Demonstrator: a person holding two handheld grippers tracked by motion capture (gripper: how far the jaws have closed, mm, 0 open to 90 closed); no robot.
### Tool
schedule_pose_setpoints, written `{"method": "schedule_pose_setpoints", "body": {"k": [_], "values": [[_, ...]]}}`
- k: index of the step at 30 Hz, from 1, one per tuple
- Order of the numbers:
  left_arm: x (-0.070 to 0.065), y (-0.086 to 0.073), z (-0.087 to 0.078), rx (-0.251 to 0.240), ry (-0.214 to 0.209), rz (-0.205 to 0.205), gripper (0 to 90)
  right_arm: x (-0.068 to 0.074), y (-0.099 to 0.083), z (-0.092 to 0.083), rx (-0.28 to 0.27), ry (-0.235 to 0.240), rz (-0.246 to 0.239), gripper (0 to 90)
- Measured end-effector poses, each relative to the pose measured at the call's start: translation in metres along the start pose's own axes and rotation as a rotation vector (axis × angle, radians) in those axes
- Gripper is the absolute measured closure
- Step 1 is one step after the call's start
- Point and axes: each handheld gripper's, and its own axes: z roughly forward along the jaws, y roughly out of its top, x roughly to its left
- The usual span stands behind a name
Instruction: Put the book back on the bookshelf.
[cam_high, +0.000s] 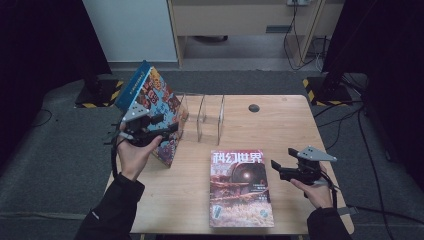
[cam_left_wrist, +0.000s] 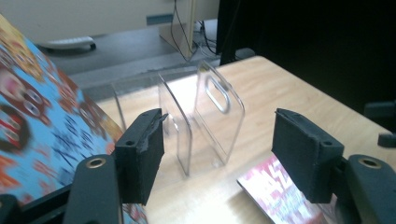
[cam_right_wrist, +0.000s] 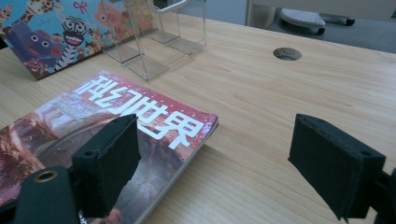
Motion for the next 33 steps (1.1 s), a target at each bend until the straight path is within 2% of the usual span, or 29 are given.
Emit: {"method": "schedule_pose_setpoints", "body": {"k": [4,6,9,11,14,19,22,25,33], "values": [[-0.008,-0.024,0.008,0.018,-0.017,-0.001,33.0,0.005,0.002,0.002,0.008,-0.001,-0.003,15.3],[-0.011,-0.033,0.011,0.030,-0.029,0.006,32.0,0.006,0.002,0.003,0.013,0.000,-0.006,15.3],[-0.020,-0.049,0.014,0.044,-0.022,0.030,31.7,0.009,0.002,0.005,0.014,0.001,-0.006,14.9],[-0.024,-0.058,0.017,0.050,-0.043,0.020,31.1,0.011,0.002,0.006,0.017,0.002,-0.016,14.9],[-0.032,-0.075,0.023,0.070,-0.049,0.033,30.6,0.014,0.002,0.008,0.023,0.002,-0.016,14.8],[-0.040,-0.099,0.035,0.105,-0.076,0.014,30.1,0.018,0.002,0.010,0.032,0.006,-0.026,14.7],[-0.041,-0.110,0.039,0.108,-0.085,-0.006,29.9,0.020,0.001,0.012,0.040,0.005,-0.023,14.7],[-0.043,-0.118,0.045,0.132,-0.079,-0.001,29.3,0.021,-0.001,0.014,0.048,0.003,-0.024,14.6],[-0.055,-0.133,0.057,0.147,-0.097,0.005,28.6,0.026,-0.008,0.018,0.071,-0.002,-0.039,14.1]]}}
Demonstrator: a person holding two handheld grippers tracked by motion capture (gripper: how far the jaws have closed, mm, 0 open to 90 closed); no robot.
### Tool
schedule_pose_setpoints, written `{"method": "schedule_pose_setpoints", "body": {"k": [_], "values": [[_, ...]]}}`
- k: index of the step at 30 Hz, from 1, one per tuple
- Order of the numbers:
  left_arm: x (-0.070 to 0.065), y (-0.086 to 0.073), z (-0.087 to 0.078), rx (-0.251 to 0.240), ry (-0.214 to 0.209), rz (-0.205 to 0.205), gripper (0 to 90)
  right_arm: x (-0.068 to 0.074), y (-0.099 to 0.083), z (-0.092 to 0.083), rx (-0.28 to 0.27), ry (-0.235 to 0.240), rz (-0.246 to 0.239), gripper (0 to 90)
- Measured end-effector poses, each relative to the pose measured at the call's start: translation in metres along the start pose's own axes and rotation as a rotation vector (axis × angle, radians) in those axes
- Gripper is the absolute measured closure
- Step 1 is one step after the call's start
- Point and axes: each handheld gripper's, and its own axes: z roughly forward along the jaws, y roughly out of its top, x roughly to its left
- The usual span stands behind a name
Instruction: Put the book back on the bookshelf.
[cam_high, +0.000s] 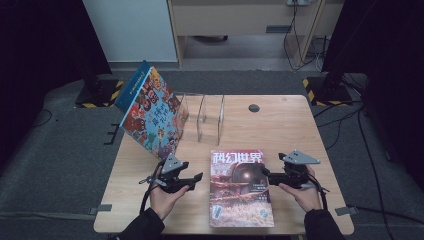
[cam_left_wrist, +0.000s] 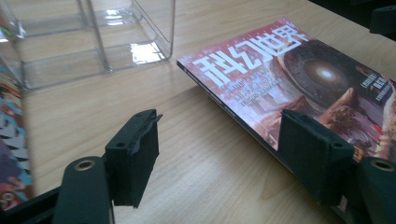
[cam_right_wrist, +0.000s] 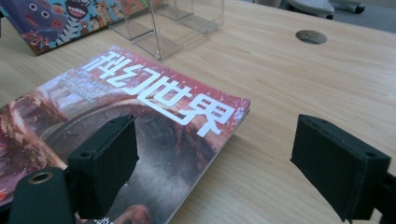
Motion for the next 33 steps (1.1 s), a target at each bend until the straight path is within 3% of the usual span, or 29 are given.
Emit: {"method": "schedule_pose_setpoints", "body": {"k": [6,14,23,33], "values": [[-0.006,-0.005,0.012,0.018,-0.007,0.008,28.3,0.003,-0.007,0.006,0.033,0.002,0.004,14.1],[-0.016,-0.013,0.027,0.055,-0.050,0.018,28.2,0.007,-0.015,0.012,0.091,0.013,-0.004,13.8],[-0.031,-0.015,0.039,0.061,-0.103,0.024,27.5,0.012,-0.022,0.019,0.106,0.045,0.016,14.1],[-0.029,-0.015,0.045,0.074,-0.129,-0.040,22.7,0.017,-0.024,0.023,0.114,0.100,0.063,12.4]]}}
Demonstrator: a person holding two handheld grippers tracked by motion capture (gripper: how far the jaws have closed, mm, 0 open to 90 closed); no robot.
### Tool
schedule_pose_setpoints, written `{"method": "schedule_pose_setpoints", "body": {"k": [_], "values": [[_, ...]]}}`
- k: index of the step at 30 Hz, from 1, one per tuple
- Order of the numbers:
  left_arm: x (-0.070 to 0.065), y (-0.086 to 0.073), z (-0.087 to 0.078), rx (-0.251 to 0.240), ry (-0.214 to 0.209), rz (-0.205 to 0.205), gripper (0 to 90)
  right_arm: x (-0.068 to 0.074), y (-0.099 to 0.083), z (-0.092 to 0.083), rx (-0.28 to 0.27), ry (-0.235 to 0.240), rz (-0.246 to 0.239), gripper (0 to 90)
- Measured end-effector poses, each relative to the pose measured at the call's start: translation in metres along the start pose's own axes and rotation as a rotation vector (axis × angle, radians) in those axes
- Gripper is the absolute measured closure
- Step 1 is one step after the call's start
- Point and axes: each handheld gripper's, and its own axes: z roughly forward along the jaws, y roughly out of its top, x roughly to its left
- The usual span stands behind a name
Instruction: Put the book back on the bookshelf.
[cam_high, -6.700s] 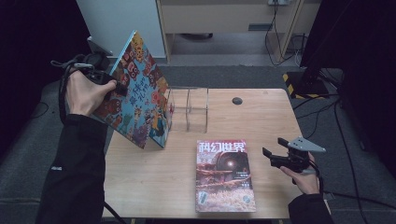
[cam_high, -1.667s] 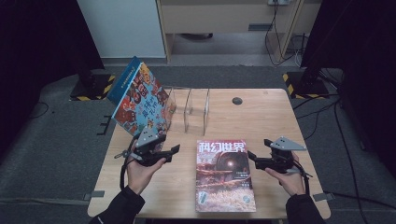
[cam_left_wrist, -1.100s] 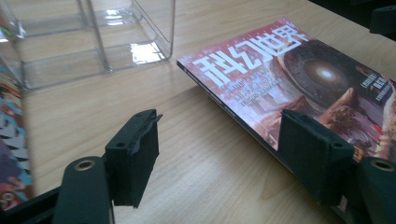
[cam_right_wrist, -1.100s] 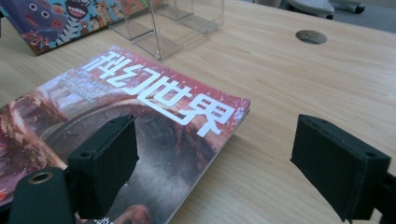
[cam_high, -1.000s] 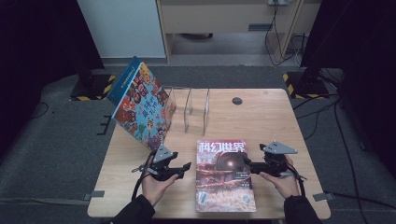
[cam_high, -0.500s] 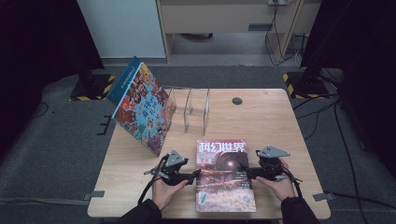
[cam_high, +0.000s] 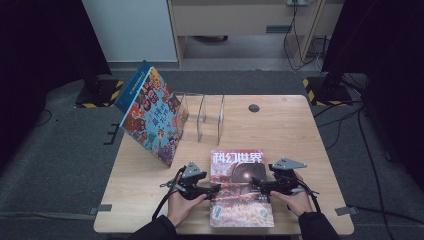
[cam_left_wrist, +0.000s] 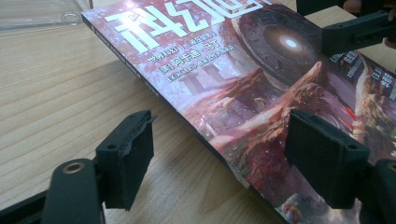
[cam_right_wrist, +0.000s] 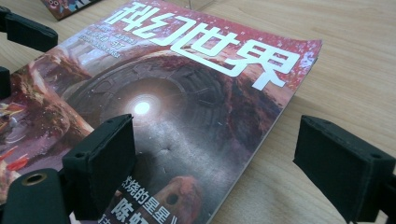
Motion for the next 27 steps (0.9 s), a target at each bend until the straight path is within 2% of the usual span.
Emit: {"method": "schedule_pose_setpoints", "body": {"k": [8,12,15,17,24,27], "values": [[0.001,0.001,0.008,-0.004,-0.036,-0.034,22.2,0.000,-0.001,0.005,0.005,0.034,0.044,11.0],[0.002,0.001,0.009,-0.001,-0.048,-0.057,22.2,-0.002,-0.002,0.006,0.014,0.047,0.087,9.9],[0.004,0.001,0.011,0.006,-0.065,-0.077,22.0,-0.004,-0.004,0.009,0.015,0.069,0.145,9.2],[0.005,0.002,0.012,0.010,-0.076,-0.092,22.0,-0.005,-0.004,0.010,0.020,0.078,0.163,8.7],[0.006,0.004,0.018,0.018,-0.108,-0.116,22.3,-0.004,-0.003,0.015,0.031,0.107,0.189,8.7],[0.007,0.006,0.018,0.034,-0.115,-0.117,22.9,-0.002,-0.001,0.016,0.036,0.110,0.171,8.6]]}}
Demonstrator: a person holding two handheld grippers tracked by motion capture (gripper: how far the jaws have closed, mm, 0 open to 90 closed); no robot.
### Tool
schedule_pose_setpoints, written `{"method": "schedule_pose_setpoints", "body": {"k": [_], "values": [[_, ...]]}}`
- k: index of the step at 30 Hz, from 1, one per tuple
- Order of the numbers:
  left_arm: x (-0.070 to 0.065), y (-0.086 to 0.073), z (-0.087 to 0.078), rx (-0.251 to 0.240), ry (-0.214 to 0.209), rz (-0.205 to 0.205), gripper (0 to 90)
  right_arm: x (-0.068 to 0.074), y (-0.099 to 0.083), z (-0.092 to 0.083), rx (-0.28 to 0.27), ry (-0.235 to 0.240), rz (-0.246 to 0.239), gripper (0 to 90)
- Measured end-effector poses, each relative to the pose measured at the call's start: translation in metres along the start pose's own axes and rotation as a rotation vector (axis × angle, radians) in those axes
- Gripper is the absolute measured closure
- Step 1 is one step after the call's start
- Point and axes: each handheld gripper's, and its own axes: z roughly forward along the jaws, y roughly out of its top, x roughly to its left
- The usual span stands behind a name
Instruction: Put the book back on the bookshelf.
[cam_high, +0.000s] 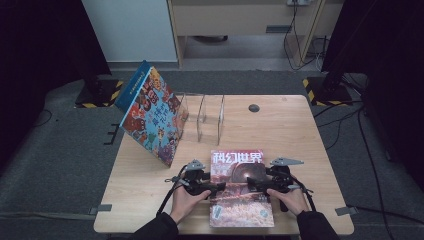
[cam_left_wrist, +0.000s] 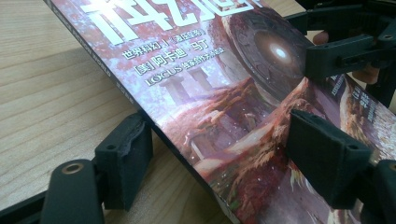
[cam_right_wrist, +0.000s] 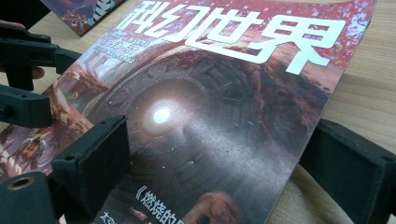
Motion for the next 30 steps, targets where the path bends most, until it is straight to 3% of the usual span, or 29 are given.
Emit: {"method": "schedule_pose_setpoints", "body": {"k": [4,6,9,18,26,30], "values": [[-0.002,0.002,-0.001,0.009,0.006,0.010,24.6,0.000,0.001,0.000,0.005,0.000,-0.004,9.1],[-0.002,0.002,-0.001,0.009,-0.017,0.008,26.8,0.002,0.002,-0.001,0.006,-0.008,-0.020,9.5],[-0.007,0.004,-0.003,-0.010,-0.029,0.051,38.0,0.004,0.004,-0.001,0.013,-0.008,-0.049,12.4],[-0.019,0.012,-0.010,-0.004,-0.025,0.132,53.5,0.011,0.007,-0.003,0.024,-0.009,-0.121,16.0],[-0.018,0.016,-0.003,0.027,-0.035,0.093,54.4,0.013,0.007,-0.004,0.013,-0.020,-0.150,17.5],[-0.019,0.021,0.003,0.041,-0.036,0.114,54.4,0.013,0.007,-0.004,0.016,-0.019,-0.152,17.3]]}}
